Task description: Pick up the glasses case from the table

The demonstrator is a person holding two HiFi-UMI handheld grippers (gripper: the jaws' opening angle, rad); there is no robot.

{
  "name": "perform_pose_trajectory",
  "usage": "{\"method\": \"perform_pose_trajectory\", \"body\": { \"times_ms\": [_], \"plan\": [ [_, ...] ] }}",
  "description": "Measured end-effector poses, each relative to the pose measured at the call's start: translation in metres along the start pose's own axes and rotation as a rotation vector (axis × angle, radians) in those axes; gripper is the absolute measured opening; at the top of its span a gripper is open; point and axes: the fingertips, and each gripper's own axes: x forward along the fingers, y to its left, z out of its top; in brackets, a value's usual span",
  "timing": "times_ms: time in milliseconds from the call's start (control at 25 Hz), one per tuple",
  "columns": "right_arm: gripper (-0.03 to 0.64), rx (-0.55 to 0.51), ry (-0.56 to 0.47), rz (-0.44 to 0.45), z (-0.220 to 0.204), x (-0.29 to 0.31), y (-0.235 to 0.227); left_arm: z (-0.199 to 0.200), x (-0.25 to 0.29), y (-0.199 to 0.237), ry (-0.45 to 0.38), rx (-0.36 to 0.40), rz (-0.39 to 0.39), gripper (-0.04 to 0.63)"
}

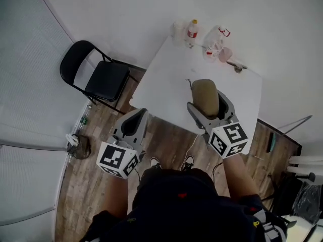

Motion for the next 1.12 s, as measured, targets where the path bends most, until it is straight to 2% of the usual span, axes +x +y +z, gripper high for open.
{"method": "perform_pose_trajectory", "body": {
  "times_ms": [200, 320, 1120],
  "plan": [
    [0.408, -0.062, -0.111, -0.018, 0.033, -0.051, -0.012, 0.02, 0.015, -0.026, -0.025, 0.049, -0.036, 0.023],
    [0.408, -0.081, -0.136, -0.043, 0.042, -0.068, -0.02, 0.028, 0.022, -0.037, -0.036, 0.064, -0.055, 0.023],
    [0.408, -0.088, -0.158, -0.057, 0.055, -0.079, -0.019, 0.038, 0.016, -0.048, -0.046, 0.092, -0.061, 0.023]
  ]
}}
